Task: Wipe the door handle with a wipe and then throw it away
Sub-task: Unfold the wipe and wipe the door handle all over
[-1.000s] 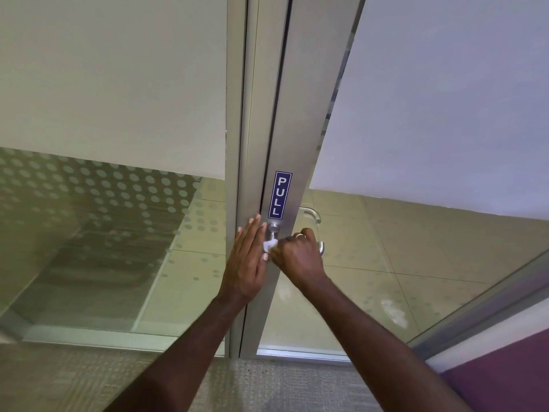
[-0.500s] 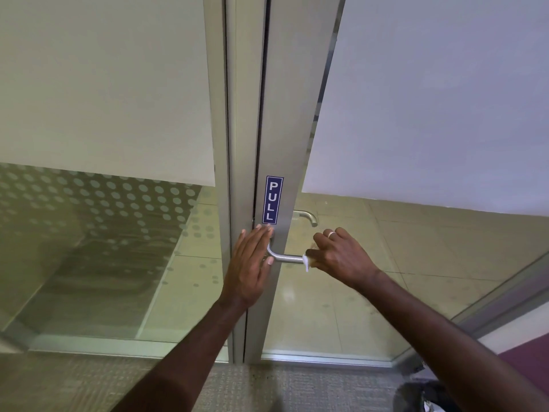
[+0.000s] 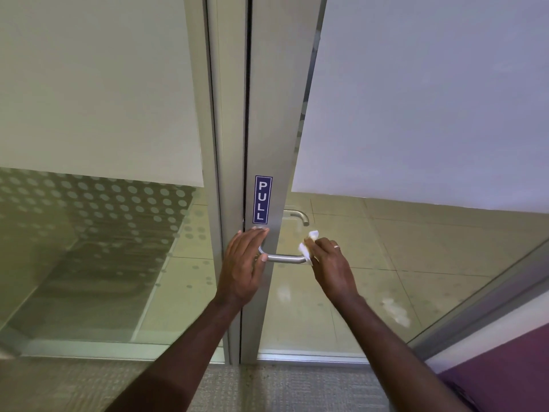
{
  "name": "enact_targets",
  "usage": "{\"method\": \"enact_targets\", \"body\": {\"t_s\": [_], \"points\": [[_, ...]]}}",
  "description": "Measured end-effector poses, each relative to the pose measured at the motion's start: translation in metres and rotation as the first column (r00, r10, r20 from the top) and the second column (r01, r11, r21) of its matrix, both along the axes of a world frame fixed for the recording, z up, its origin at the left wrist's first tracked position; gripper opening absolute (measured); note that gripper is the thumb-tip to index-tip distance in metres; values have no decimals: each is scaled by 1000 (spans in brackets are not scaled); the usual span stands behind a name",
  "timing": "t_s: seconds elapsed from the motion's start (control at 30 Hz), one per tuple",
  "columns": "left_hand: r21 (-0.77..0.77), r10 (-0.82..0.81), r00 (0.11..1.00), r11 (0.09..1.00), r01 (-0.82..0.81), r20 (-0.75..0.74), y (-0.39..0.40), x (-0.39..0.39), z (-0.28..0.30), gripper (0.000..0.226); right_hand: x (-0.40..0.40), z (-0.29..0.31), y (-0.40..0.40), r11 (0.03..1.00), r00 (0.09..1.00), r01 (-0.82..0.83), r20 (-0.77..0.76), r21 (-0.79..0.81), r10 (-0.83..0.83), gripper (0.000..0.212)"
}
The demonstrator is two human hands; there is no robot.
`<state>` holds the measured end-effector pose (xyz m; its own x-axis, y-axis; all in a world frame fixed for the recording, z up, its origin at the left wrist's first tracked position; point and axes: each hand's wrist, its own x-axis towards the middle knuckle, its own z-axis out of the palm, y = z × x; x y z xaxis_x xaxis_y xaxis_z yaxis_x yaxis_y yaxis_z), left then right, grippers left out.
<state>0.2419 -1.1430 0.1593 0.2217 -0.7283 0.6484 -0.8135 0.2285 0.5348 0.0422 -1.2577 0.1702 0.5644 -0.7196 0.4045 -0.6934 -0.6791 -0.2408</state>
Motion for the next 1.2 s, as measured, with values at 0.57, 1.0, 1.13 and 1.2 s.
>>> {"method": "enact_targets", "body": {"t_s": [0.57, 1.0, 1.13, 1.2], "points": [[-36, -4, 999, 999, 2, -41, 8, -4, 7, 49, 22, 7, -3, 763, 811, -51, 472, 645, -345, 34], [-80, 113, 984, 989, -125, -137, 15, 10, 2, 45, 56, -18, 61, 375, 69, -551, 488, 746, -870, 24], [-34, 136, 983, 989, -142, -123, 20, 14, -2, 45, 78, -24, 83, 321, 40, -638, 446, 700, -894, 27], [-24, 124, 987, 992, -127, -97, 22, 17, -1, 45, 89, -24, 91, 308, 41, -678, 453, 668, -891, 26]]}}
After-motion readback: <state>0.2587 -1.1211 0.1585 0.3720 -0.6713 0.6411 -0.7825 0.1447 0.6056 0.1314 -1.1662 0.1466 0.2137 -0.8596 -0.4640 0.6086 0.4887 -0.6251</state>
